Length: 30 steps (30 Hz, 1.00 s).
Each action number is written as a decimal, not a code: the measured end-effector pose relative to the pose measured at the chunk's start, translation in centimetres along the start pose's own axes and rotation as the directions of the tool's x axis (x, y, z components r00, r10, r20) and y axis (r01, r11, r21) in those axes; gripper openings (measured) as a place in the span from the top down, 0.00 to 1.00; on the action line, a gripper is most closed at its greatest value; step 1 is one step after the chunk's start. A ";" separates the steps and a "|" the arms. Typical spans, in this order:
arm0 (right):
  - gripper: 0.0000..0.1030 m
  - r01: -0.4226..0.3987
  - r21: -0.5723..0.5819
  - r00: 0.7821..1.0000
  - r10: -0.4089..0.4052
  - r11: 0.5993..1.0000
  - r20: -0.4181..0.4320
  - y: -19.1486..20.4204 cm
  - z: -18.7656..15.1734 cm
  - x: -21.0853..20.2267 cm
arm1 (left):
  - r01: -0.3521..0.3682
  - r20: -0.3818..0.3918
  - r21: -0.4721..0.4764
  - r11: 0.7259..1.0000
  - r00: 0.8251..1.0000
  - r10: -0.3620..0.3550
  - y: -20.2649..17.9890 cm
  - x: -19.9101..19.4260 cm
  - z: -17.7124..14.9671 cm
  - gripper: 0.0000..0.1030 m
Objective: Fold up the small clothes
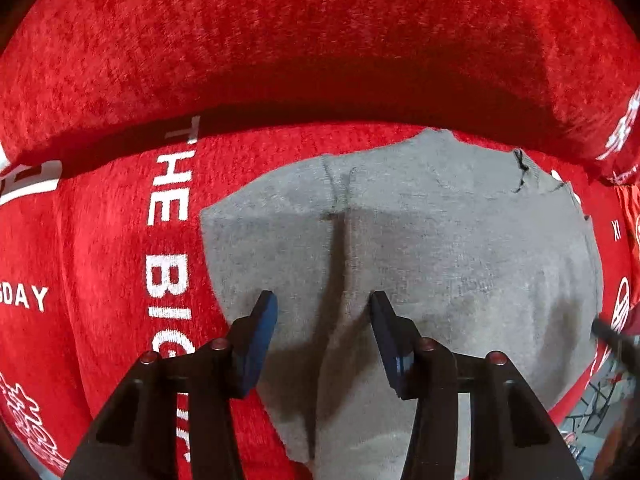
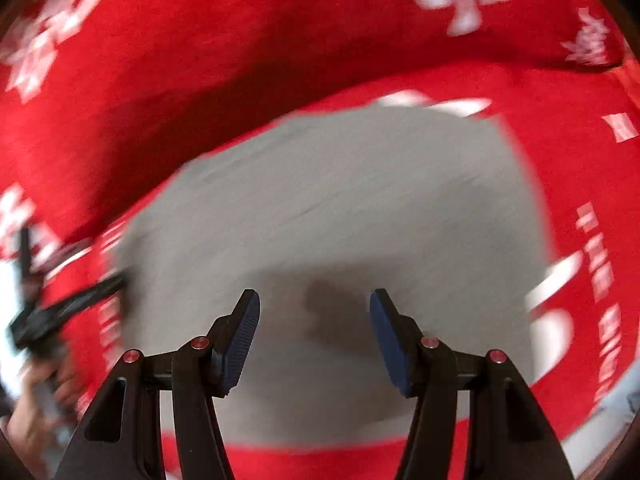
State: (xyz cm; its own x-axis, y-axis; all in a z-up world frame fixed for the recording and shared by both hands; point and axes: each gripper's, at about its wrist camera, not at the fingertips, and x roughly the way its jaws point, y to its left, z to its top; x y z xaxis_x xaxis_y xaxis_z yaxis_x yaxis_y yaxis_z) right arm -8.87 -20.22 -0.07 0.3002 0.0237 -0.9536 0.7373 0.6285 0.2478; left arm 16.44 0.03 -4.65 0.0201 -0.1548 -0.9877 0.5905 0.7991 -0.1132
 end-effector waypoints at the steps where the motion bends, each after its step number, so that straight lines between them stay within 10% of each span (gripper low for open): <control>1: 0.40 0.036 0.026 0.999 -0.036 0.999 -0.002 -1.8 1.3 0.7 | 0.000 -0.001 -0.009 1.000 1.000 0.000 0.1 0.2 0.1 0.50; 4: 0.40 0.116 0.080 0.993 -0.114 0.990 -0.033 -5.5 3.7 2.5 | -0.004 0.000 -0.007 1.000 1.000 0.004 -0.2 0.6 0.3 0.53; 6: 0.44 0.133 0.088 0.990 -0.128 0.987 -0.051 -6.5 4.5 3.2 | -0.004 0.022 0.006 1.000 1.000 0.004 -0.6 0.4 0.3 0.82; 10: 0.95 0.181 0.011 0.983 -0.181 0.983 -0.017 -6.2 5.0 2.8 | -0.021 0.047 0.001 1.000 0.999 0.021 -1.0 0.1 0.2 0.88; 30: 0.93 0.176 -0.036 0.984 -0.176 0.984 0.022 -2.5 1.8 -0.3 | -0.141 0.038 -0.038 0.989 0.989 0.142 2.7 -1.4 -2.7 0.88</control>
State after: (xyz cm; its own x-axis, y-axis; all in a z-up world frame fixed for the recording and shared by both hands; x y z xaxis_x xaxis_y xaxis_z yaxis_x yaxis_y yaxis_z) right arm -9.70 -23.16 -0.08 0.1793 -0.1042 -0.9783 0.7568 0.6500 0.0694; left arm 15.81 4.01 -3.85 0.1341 -0.0615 -0.9891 0.5511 0.8342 0.0228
